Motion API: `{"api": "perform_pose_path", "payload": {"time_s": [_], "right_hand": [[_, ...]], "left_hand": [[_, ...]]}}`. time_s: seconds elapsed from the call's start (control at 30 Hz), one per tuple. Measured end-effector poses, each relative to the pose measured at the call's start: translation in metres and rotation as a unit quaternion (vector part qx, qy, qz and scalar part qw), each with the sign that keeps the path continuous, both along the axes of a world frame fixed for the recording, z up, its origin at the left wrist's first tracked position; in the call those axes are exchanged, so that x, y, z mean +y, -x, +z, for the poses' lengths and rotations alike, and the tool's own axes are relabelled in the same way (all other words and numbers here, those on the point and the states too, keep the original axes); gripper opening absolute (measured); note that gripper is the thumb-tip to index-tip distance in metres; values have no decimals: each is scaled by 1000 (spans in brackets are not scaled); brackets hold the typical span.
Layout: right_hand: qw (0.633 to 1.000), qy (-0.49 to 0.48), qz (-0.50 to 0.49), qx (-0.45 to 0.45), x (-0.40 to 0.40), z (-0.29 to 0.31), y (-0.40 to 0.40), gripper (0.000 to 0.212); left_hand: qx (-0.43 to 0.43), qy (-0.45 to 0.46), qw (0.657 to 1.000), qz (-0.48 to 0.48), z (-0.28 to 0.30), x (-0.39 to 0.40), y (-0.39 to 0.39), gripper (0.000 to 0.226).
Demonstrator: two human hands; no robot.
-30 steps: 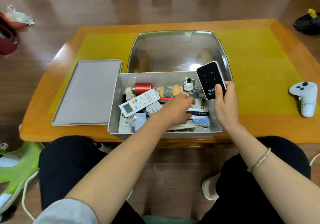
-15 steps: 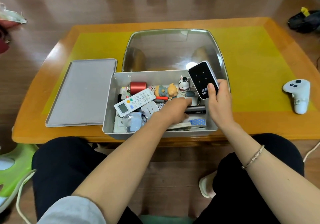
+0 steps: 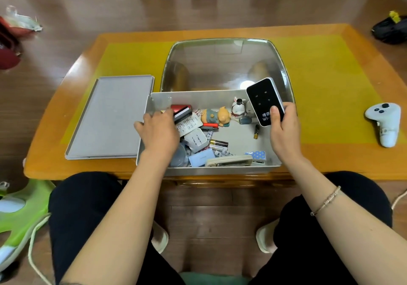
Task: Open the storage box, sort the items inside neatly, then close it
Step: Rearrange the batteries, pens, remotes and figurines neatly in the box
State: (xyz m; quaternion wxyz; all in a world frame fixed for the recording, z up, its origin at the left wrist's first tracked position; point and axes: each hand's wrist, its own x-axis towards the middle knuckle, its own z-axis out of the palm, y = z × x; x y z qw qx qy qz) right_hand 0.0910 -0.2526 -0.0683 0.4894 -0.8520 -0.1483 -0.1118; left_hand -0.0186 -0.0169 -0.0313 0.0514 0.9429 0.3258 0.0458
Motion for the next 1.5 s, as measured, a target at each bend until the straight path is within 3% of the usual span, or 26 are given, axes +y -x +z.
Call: {"api": "perform_pose_path", "payload": {"time_s": [0.07, 0.17, 0.27, 0.37, 0.5, 0.6, 0.7, 0.87, 1.03, 1.17, 1.3, 1.5], "right_hand": [[1000, 0, 1, 3, 0, 0, 0, 10], [1000, -3, -1, 5, 0, 0, 0, 12], [1000, -3, -3, 4, 0, 0, 0, 17], [1000, -5, -4, 1, 0, 0, 0, 19], [1000, 0, -8, -5, -1, -1, 0, 25], [1000, 5, -7, -8, -1, -1, 0, 25], [1000, 6, -10, -14, 0, -1, 0, 22], [1000, 12, -6, -9, -1, -1, -1, 25], [1000, 12, -13, -10, -1, -2, -3, 24], [1000, 6, -19, 1, -1, -3, -2, 24], [997, 68, -3, -25, 1, -2, 0, 26], [999, 23, -18, -15, 0, -2, 0, 22]], "left_hand": [[20, 1, 1000, 6, -1, -5, 1, 34], [-25, -16, 999, -18, 1, -18, -1, 42], [-96, 8, 989, -116, 1, -35, -7, 47], [-101, 64, 959, -259, -4, -60, -16, 48], [48, 201, 891, -405, -18, -94, -34, 54], [146, 230, 862, -427, -27, -108, -48, 53], [196, 197, 854, -439, -32, -111, -57, 54], [169, 178, 865, -439, -34, -114, -58, 45], [100, 195, 890, -399, -23, -104, -58, 50], [-24, 202, 921, -333, -7, -84, -53, 49], [-135, 162, 951, -226, 0, -55, -43, 50], [-95, 137, 972, -168, -7, -39, -23, 49]]}}
